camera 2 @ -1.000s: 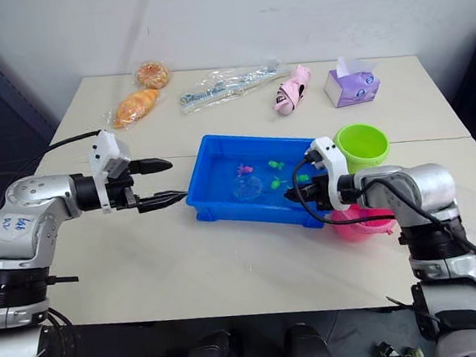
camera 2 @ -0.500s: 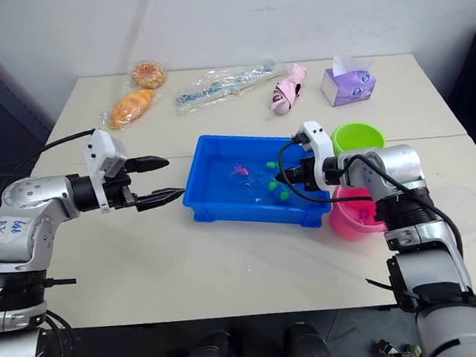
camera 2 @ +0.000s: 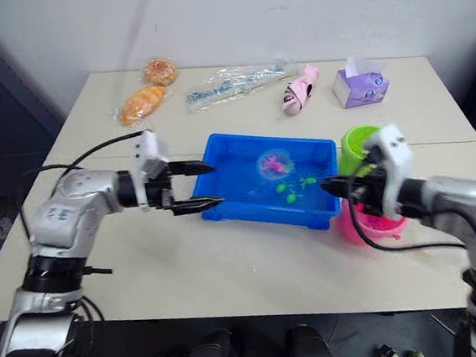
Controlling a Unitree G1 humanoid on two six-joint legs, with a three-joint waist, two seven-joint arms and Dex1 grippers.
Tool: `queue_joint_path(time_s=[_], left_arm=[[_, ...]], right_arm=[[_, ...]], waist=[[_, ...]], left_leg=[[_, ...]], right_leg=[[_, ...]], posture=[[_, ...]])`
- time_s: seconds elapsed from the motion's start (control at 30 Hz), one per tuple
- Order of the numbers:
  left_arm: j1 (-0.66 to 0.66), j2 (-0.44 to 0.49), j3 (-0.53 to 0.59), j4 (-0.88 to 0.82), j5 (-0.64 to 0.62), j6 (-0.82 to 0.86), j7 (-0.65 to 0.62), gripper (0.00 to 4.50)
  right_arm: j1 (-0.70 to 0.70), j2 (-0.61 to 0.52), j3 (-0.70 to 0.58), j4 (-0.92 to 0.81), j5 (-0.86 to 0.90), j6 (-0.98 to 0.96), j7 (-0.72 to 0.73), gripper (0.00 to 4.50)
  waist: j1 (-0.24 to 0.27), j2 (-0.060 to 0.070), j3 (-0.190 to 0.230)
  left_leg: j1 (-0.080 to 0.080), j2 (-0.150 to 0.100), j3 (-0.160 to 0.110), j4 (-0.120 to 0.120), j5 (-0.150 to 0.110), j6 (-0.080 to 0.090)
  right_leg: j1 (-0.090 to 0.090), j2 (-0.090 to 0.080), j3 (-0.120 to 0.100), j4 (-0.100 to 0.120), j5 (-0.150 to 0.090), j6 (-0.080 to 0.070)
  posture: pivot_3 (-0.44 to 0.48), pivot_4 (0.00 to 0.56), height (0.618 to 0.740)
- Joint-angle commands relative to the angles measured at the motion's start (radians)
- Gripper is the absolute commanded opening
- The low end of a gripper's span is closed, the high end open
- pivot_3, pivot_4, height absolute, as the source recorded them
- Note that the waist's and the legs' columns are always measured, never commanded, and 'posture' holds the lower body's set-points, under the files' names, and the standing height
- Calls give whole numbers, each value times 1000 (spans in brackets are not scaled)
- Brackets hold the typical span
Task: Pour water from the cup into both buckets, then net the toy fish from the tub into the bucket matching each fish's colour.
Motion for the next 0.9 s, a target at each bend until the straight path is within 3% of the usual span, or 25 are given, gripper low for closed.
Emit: queue_joint_path(time_s=[0.03,0.23,0.33,0.43,0.53,0.7,0.77,0.9], left_arm=[[-65,-25,-28,61,10,-63,-54,4374],[-184,-125,-84,255,46,-185,-143,4374],[-212,-156,-90,309,56,-223,-173,4374],[-235,-184,-93,360,70,-259,-192,4374],[-247,-198,-90,393,80,-280,-202,4374],[-255,-204,-82,414,88,-295,-210,4374],[-254,-202,-79,414,90,-296,-209,4374],[-248,-194,-73,407,94,-294,-203,4374]], right_arm=[[47,12,-222,-157,96,84,-56,0],[198,-21,-598,-338,200,202,-69,0],[338,-64,-672,-402,175,154,-54,0],[556,-93,-667,-481,53,-14,-23,0],[830,-168,-550,-490,-258,-369,24,0],[1111,-233,-415,-334,-823,-1014,28,0],[1157,-257,-410,-248,-990,-1226,9,0],[1145,-245,-432,-124,-1116,-1484,-13,0]], waist=[[-7,0,0],[0,0,0],[5,0,0],[8,0,0],[7,0,0],[2,-1,-1],[-1,-1,0],[0,-2,0]], left_leg=[[0,0,0,0,0,0],[4,1,1,-1,1,-1],[3,1,1,-1,1,-1],[3,1,1,-2,0,0],[4,0,3,-1,0,0],[5,1,5,-1,1,0],[5,1,5,-1,1,-1],[5,1,5,-1,1,-2]], right_leg=[[0,0,0,0,0,0],[2,2,2,-2,0,0],[2,2,2,-2,0,0],[2,2,3,-4,0,0],[2,2,4,-3,0,1],[2,4,6,-4,-1,2],[2,4,7,-4,-2,3],[2,4,6,-4,-2,3]], posture=[[0,150,739],[0,150,739],[0,150,739],[0,150,739],[0,150,739],[0,150,739],[0,150,739],[0,150,739]])
